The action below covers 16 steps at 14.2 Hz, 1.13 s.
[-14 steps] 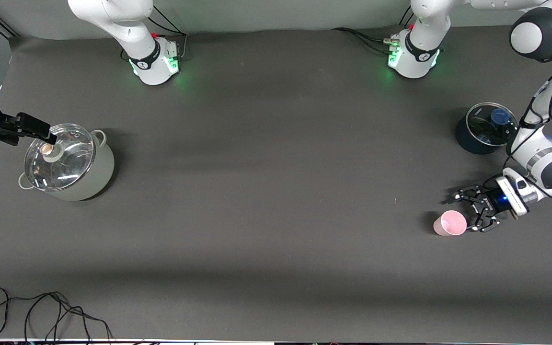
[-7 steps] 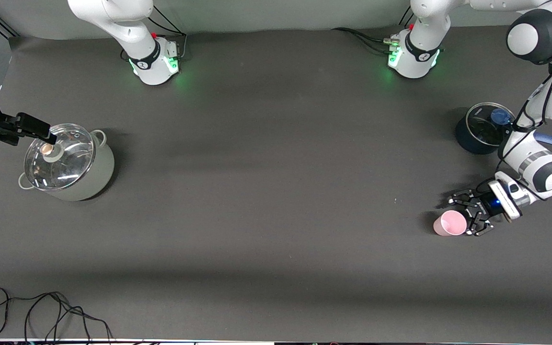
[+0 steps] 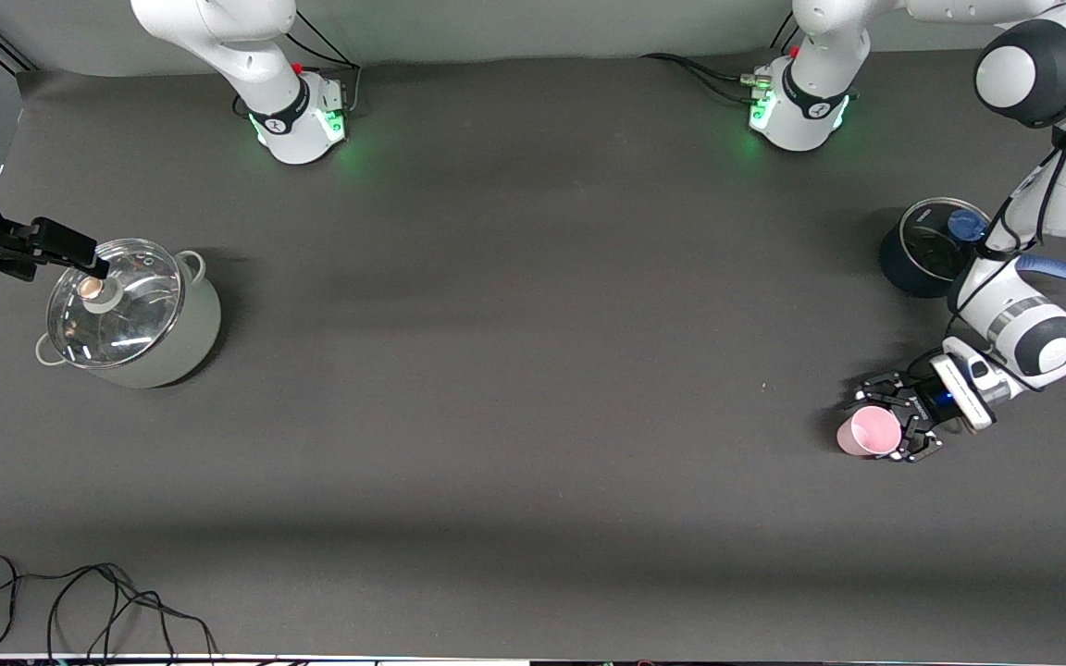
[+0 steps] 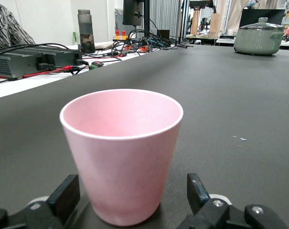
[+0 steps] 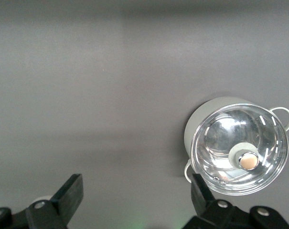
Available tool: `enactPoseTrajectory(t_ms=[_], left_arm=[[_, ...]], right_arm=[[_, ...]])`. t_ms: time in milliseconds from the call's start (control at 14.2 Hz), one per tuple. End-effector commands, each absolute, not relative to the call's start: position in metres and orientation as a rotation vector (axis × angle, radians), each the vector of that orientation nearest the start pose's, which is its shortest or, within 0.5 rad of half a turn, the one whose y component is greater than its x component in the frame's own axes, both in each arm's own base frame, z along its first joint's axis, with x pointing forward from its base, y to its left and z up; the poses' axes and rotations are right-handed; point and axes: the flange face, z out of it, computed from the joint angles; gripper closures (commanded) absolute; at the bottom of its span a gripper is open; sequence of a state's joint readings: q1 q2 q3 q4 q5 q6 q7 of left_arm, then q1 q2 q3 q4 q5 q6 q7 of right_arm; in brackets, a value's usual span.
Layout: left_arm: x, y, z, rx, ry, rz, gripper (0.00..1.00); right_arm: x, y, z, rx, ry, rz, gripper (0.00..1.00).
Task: Transfer pink cup from left to right arm
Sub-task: 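Close the left gripper on the pink cup and lift it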
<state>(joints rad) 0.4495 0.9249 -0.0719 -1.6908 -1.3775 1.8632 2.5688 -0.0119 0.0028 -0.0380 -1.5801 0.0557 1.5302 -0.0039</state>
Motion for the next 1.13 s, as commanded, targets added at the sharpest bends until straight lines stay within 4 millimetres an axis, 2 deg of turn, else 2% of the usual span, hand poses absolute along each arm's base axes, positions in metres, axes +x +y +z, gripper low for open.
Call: enactPoseTrajectory(t_ms=[0, 565, 636, 706, 848, 918, 1059], left_arm=[[0.602, 0.152, 0.06, 1.749, -1.148, 1.309, 0.0], [0.607, 0.143, 0.062, 1.746, -1.115, 1.333, 0.0], [0.607, 0.143, 0.062, 1.744, -1.119, 1.334, 0.03], [0.607, 0.143, 0.062, 1.744, -1.121, 1.335, 0.13], [0.607, 0.144, 0.061, 1.751, -1.126, 1.333, 0.23], [0.607, 0.146, 0.061, 1.755, -1.127, 1.332, 0.38], [0.607, 0.146, 0.062, 1.757, -1.128, 1.333, 0.51]], right_arm=[[0.552, -0.023, 0.622, -3.068, 0.048, 0.073, 0.0], [0.549, -0.024, 0.619, -3.072, 0.043, 0.109, 0.0], [0.549, -0.024, 0.618, -3.072, 0.043, 0.114, 0.0], [0.549, -0.024, 0.616, -3.072, 0.043, 0.121, 0.0], [0.547, -0.023, 0.613, -3.069, 0.04, 0.158, 0.0], [0.547, -0.023, 0.614, -3.069, 0.04, 0.156, 0.0], [0.548, -0.023, 0.614, -3.069, 0.04, 0.156, 0.0]])
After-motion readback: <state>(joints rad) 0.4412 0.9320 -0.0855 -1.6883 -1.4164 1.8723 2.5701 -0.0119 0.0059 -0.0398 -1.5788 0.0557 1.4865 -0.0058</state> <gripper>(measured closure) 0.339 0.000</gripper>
